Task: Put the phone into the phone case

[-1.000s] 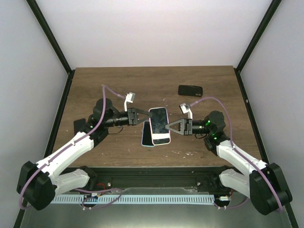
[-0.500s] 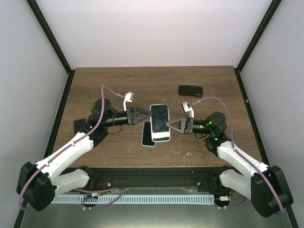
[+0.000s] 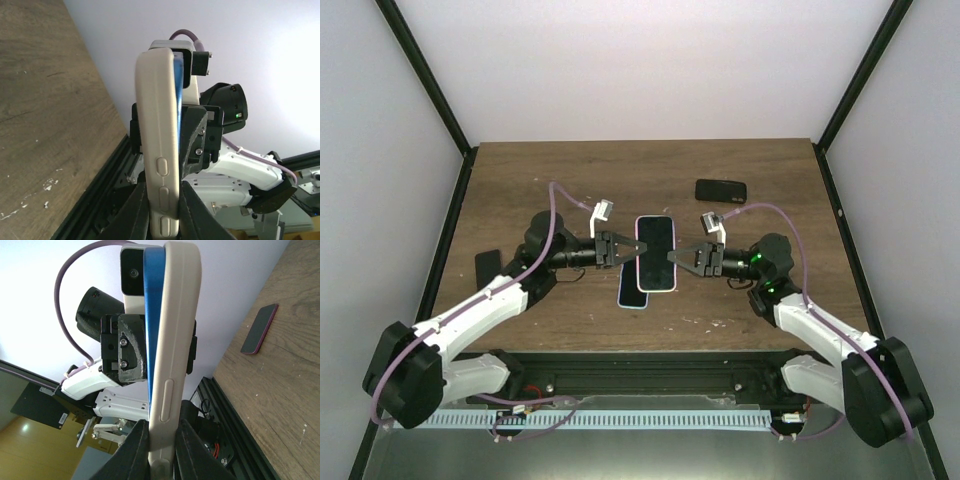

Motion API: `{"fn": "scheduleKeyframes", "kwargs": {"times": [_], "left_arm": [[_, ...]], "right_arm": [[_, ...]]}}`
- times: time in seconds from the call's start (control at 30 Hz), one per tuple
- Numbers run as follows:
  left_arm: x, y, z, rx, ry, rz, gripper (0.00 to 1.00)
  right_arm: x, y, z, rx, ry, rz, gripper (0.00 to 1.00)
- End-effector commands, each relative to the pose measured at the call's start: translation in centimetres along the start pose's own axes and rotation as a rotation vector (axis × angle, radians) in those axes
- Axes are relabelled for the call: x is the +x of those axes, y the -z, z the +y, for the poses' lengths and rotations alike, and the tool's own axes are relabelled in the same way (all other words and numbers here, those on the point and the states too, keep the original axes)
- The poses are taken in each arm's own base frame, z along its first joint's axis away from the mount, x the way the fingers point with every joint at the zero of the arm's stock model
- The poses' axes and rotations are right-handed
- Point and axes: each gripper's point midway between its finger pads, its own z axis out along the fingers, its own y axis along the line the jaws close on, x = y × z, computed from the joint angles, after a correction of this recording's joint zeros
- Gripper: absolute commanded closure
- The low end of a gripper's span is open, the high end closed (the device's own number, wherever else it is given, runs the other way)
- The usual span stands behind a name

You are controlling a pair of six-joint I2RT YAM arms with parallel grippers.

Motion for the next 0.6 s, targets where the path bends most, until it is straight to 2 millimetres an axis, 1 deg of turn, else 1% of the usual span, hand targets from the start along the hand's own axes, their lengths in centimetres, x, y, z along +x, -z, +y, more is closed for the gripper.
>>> {"fn": "scheduleKeyframes", "kwargs": {"times": [0.0, 0.07, 0.17, 0.27, 0.4, 0.57], "left_arm": [[0.3, -0.1, -0.9, 0.040, -0.074, 0.024, 0.91], [0.6, -0.1, -1.5, 0.045, -0.123, 0.060, 0.95], [1.4, 0.1, -1.9, 0.045, -0.167, 0.115, 0.97], [2.0, 0.4, -2.6, 0.053, -0.209, 0.147, 0.98], [2.8, 0.8, -3.4, 0.090, -0.242, 0.181, 0.99], [3.3, 0.9, -3.5, 0.096, -0.248, 0.214, 0.99]], "right_arm": [[-1.0, -0.3, 3.2, -0.063, 0.143, 0.000, 0.81], [-0.9, -0.4, 3.0, -0.037, 0.152, 0.022, 0.73], [-1.2, -0.3, 3.6, -0.019, 0.175, 0.024, 0.61], [-1.6, -0.1, 3.7, -0.004, 0.157, 0.018, 0.50], [-2.1, 0.0, 4.6, -0.013, 0.168, 0.012, 0.49], [-3.2, -0.1, 5.9, -0.005, 0.210, 0.005, 0.56]]}}
